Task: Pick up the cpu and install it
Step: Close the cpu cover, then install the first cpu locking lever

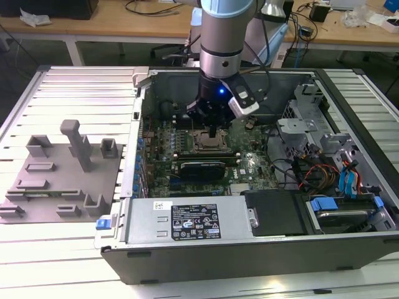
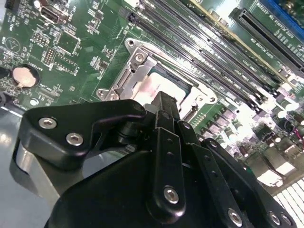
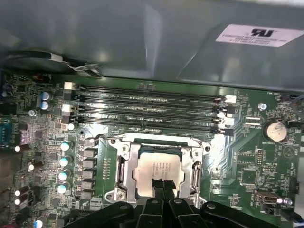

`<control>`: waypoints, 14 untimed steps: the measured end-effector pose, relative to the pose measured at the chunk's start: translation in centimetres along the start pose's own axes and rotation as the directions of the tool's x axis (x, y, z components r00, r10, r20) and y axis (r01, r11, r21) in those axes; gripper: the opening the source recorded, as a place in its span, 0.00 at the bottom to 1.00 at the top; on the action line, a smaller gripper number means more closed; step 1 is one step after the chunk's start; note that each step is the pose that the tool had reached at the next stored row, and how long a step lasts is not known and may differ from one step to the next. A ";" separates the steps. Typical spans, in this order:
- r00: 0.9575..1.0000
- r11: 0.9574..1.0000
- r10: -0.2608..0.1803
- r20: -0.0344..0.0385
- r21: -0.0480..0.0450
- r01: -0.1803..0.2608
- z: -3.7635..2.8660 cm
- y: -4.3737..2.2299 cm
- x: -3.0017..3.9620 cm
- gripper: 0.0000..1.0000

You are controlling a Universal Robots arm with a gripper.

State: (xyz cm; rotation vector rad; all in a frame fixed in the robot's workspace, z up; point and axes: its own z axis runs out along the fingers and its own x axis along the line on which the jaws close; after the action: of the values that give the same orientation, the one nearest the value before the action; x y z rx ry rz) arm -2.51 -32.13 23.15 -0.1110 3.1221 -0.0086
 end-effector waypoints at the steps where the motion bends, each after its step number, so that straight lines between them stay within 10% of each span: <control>1: 1.000 1.000 0.000 0.000 0.000 0.000 -0.22 0.00 -0.01 0.11; 4: 1.000 1.000 0.000 0.000 0.000 0.000 -1.35 0.00 -0.03 0.11; 14: 1.000 1.000 0.001 0.000 0.000 -0.001 -1.40 -0.01 -0.03 0.11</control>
State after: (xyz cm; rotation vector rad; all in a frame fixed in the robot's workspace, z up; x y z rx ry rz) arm -2.51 -32.12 24.55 -0.1102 3.1221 -0.0085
